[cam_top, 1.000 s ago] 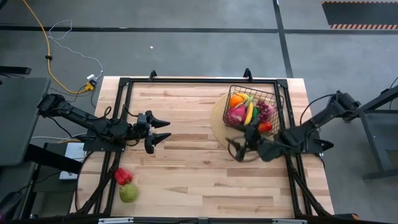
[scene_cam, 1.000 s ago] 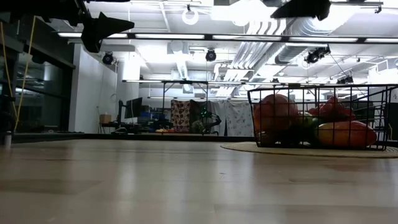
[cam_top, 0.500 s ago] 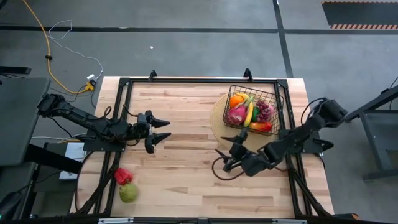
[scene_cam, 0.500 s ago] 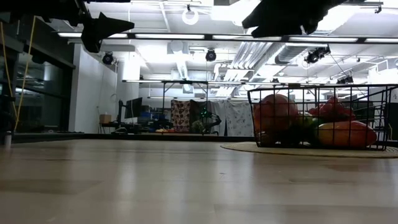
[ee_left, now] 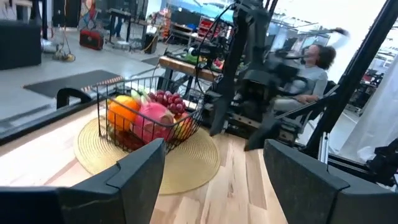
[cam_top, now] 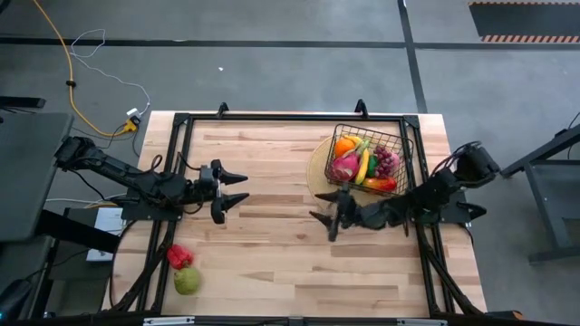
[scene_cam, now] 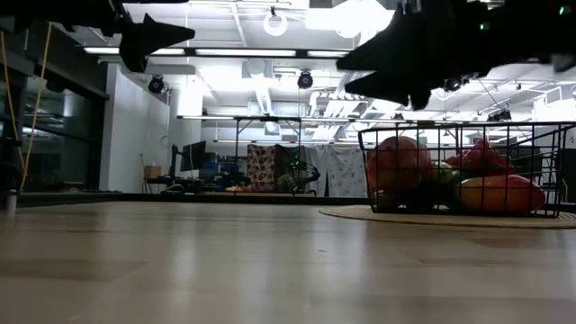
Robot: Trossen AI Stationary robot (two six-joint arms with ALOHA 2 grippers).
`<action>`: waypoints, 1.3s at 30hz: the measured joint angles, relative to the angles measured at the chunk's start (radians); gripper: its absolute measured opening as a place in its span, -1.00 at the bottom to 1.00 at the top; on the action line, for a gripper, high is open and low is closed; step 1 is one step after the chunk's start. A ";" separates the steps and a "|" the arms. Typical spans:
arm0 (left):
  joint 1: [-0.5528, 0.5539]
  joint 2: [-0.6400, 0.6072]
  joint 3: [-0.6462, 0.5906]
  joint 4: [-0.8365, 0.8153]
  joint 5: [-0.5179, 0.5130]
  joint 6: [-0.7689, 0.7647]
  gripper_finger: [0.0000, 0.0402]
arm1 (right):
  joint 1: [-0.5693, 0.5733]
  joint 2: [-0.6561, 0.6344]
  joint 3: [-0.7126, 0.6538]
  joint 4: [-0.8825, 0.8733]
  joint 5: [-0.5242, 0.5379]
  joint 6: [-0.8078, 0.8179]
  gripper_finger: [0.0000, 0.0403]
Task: Build produce basket
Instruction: Put the pear into the wire basket
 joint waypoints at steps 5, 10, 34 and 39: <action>-0.032 0.018 0.000 0.051 0.000 0.071 0.30 | -0.053 -0.001 -0.086 0.296 -0.173 -0.005 0.33; -0.071 0.072 0.000 0.173 -0.014 0.133 0.30 | -0.051 -0.001 -0.051 0.255 -0.257 -0.006 0.33; -0.461 0.415 0.580 -0.898 0.272 -0.594 0.30 | 0.059 -0.035 0.162 -0.246 -0.273 -0.005 0.33; -0.617 0.504 0.634 -1.000 0.325 -0.852 0.30 | 0.059 -0.035 0.164 -0.258 -0.271 -0.003 0.33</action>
